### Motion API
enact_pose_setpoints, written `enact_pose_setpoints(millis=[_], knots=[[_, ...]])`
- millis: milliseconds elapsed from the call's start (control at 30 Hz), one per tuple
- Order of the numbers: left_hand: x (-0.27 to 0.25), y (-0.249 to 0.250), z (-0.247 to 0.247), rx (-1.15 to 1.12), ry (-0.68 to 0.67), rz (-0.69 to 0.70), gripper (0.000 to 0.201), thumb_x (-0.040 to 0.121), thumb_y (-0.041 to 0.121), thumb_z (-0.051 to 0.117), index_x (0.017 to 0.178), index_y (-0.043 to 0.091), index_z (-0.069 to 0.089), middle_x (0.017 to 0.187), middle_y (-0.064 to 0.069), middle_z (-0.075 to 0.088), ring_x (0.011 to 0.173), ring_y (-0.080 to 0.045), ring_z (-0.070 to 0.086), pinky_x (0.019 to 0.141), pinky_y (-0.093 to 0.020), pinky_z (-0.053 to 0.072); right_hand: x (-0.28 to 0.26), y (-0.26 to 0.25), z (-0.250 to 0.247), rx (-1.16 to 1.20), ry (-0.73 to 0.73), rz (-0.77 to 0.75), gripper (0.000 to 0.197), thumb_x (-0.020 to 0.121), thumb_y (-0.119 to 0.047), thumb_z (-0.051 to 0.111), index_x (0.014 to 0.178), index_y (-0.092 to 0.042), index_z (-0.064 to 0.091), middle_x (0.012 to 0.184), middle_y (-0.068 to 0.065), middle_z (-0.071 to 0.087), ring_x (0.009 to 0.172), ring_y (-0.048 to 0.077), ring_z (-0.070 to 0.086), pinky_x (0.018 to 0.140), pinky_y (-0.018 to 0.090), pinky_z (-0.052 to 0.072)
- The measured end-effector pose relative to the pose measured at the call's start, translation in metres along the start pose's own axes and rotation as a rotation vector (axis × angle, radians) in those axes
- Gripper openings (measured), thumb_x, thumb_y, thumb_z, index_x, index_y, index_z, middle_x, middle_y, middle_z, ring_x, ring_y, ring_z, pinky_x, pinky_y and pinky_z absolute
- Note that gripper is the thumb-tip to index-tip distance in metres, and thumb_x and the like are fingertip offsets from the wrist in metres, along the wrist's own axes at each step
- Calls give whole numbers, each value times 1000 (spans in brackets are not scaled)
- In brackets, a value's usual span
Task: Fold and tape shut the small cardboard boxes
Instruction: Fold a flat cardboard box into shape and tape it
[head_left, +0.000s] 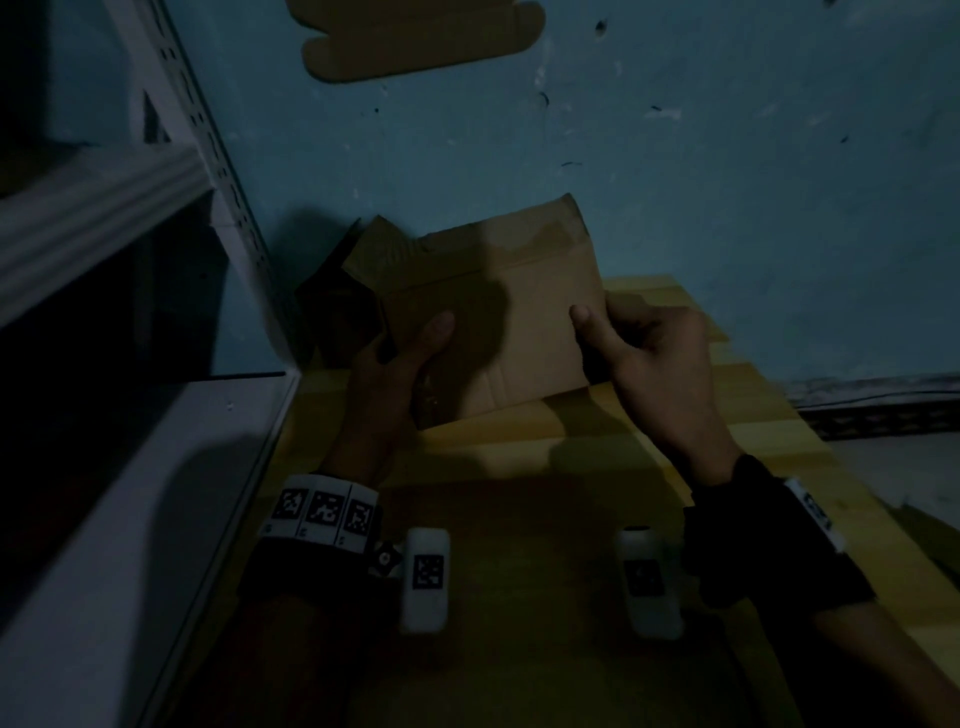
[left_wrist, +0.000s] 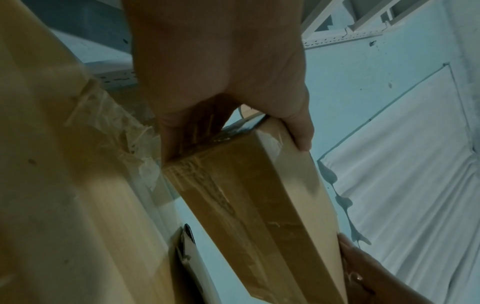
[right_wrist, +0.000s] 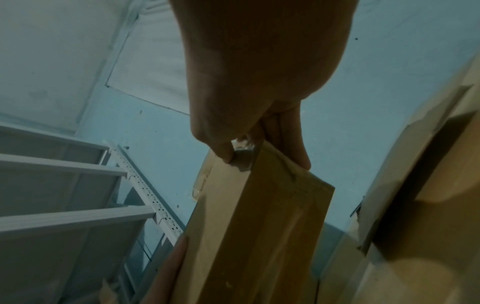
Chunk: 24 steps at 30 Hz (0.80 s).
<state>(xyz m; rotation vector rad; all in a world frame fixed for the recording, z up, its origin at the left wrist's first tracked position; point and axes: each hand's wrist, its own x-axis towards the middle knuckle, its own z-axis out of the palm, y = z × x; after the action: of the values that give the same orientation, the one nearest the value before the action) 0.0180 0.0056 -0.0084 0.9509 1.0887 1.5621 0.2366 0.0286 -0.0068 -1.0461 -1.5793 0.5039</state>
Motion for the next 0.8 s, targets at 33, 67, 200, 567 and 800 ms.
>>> enact_pose_setpoints(millis=[33, 67, 200, 567, 800], knots=[[0, 0, 0, 0, -2, 3, 53, 70, 37, 73, 119, 18, 68, 107, 2, 76, 95, -13, 73, 71, -24, 59, 1, 0, -1, 0, -2, -12, 48, 98, -46, 62, 61, -15, 64, 55, 7, 64, 53, 33, 64, 52, 53, 51], [0, 0, 0, 0, -1, 3, 48, 71, 36, 73, 116, 19, 69, 103, 4, 76, 91, -12, 73, 69, -24, 59, 1, -1, -2, 5, -8, -28, 48, 99, -42, 60, 59, -16, 62, 54, 5, 62, 51, 31, 63, 52, 51, 51], [-1, 0, 1, 16, -14, -2, 26, 78, 31, 72, 103, 25, 68, 91, 11, 77, 85, -6, 73, 68, -22, 58, -1, 1, -1, 44, -13, -23, 41, 97, -28, 62, 60, -11, 63, 55, 16, 57, 48, 31, 55, 49, 50, 44], [-4, 0, 6, -13, 21, 30, 61, 71, 32, 73, 128, 14, 63, 112, 1, 73, 92, -8, 72, 67, -18, 56, -2, 0, -1, 100, 10, 3, 27, 87, -19, 66, 69, 0, 69, 57, 20, 57, 49, 23, 46, 47, 44, 38], [-1, -2, 5, 17, 24, 44, 70, 66, 37, 74, 131, 12, 62, 119, -3, 71, 99, -10, 70, 69, -17, 56, -2, 1, 0, 109, 7, 4, 23, 82, -14, 66, 60, -6, 63, 54, 15, 47, 58, 14, 41, 46, 44, 37]])
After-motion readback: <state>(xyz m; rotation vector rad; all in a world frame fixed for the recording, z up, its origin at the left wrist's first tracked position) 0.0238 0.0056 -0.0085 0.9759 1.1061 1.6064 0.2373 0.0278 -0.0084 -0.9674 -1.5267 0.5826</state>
